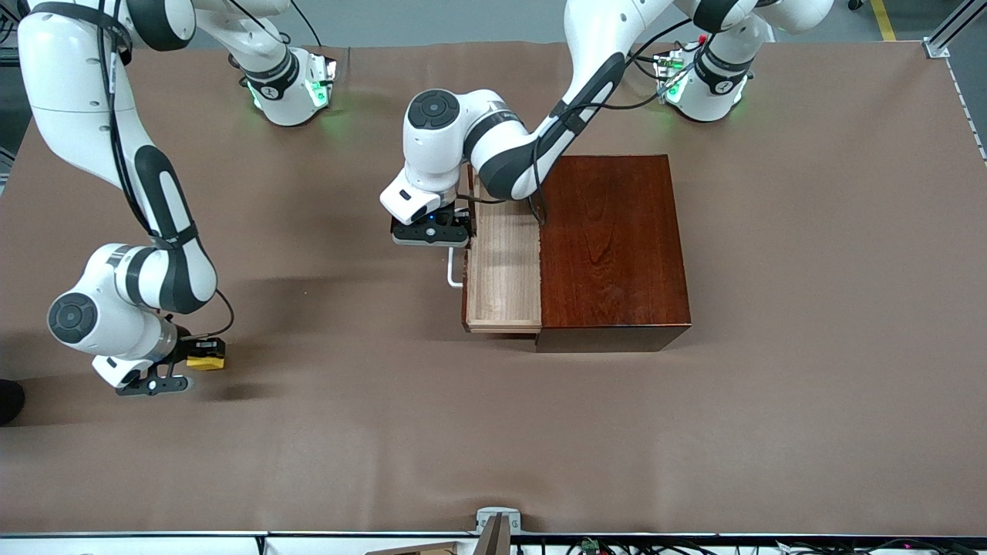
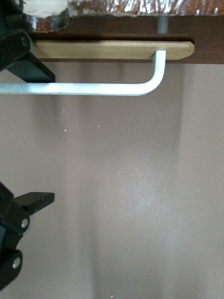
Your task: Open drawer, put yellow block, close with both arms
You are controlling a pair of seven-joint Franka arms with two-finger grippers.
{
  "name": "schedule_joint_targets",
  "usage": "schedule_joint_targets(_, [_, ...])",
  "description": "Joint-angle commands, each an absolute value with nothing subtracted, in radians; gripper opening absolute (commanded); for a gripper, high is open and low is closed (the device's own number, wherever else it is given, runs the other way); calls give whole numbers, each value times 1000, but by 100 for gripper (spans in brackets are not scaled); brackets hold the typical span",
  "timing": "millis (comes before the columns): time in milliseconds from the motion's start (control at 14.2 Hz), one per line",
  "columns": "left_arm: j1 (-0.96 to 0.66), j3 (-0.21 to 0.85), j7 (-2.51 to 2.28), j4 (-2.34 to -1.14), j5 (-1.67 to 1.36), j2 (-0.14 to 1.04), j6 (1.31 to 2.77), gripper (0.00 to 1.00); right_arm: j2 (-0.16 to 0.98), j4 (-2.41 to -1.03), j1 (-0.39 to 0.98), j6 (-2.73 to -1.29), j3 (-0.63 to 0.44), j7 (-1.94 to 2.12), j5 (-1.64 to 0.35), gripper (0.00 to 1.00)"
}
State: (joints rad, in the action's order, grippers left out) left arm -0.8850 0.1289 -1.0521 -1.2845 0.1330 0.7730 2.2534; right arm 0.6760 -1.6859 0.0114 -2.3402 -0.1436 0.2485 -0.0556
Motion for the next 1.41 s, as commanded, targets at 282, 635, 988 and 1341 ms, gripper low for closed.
schedule_joint_targets(282, [-884, 160, -1069, -1246, 106, 718, 2137, 100, 666, -1625, -9, -2327, -130, 373, -64, 0])
schedule_joint_targets(635, [-858, 155, -1071, -1246, 94, 599, 1990, 100, 663, -1595, -12, -2300, -130, 443, -66, 0])
schedule_joint_targets(988, [-720, 147, -914, -1259, 66, 361, 1708, 100, 663, -1510, -8, -2182, -127, 474, -69, 0])
schedule_joint_targets(1341, [-468, 153, -518, -1301, 26, 201, 1473, 100, 655, -1445, 2, -2115, -86, 563, -71, 0])
